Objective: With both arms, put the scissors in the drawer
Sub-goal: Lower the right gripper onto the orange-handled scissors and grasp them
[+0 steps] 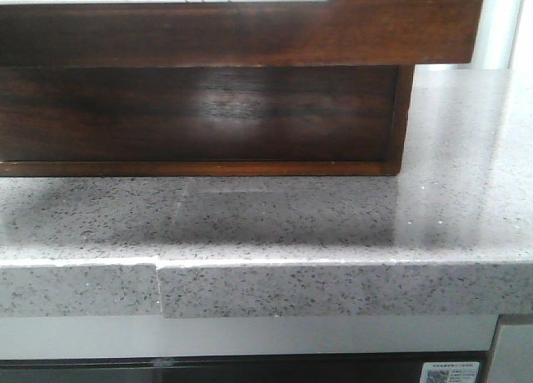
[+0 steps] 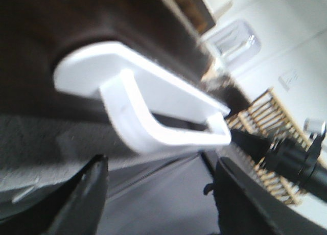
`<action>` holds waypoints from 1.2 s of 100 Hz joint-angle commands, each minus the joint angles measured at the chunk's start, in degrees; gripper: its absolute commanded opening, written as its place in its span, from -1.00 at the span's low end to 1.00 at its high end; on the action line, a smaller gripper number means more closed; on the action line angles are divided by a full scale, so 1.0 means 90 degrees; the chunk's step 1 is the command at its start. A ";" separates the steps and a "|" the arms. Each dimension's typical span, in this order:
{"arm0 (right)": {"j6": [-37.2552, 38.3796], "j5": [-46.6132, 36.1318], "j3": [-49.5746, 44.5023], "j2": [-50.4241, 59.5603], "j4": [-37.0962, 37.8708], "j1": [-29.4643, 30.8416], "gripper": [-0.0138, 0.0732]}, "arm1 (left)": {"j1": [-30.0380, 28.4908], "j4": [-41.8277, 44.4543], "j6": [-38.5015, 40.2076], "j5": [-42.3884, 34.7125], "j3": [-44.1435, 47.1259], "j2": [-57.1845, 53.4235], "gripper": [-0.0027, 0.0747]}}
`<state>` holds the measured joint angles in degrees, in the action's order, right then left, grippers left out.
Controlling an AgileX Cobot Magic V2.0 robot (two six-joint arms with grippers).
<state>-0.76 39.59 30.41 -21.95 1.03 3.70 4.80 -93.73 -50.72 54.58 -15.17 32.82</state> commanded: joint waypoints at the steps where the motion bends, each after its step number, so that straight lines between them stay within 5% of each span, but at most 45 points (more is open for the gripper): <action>1: -0.0035 -0.0438 0.0217 -0.0083 0.0021 0.0029 0.09 | 0.0030 0.0138 -0.0063 0.0423 -0.0243 0.0024 0.15; 14: -0.0035 -0.0438 0.0217 -0.0083 0.0021 0.0029 0.09 | 0.0030 0.0961 0.0322 0.0587 -0.0467 -0.0039 0.15; 30: 0.0007 -0.0424 0.0230 -0.0083 0.0035 0.0029 0.09 | 0.0030 0.3061 0.1583 0.0417 -0.1098 -0.0506 0.15; 50: 0.1507 -0.0342 0.0240 -0.0422 0.1041 0.0029 0.09 | 0.0075 0.6454 0.3312 0.0408 -0.2143 -0.1299 0.15; 62: 0.1786 -0.0299 0.0344 -0.1121 0.1192 0.0029 0.09 | 0.0321 0.7569 0.3480 0.0372 -0.2480 -0.1384 0.15; 92: 0.1795 0.0326 0.1830 -0.3585 0.1310 0.0123 0.09 | 0.0837 0.8143 0.3480 -0.0092 -0.2545 -0.1384 0.15; 120: 0.0915 0.1172 0.3393 -0.5591 0.0974 0.1142 0.09 | 0.0837 0.8147 0.3480 -0.0159 -0.2545 -0.1384 0.15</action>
<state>11.27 49.71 55.72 -68.97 10.38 10.96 11.76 -19.09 -20.09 57.28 -36.27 19.74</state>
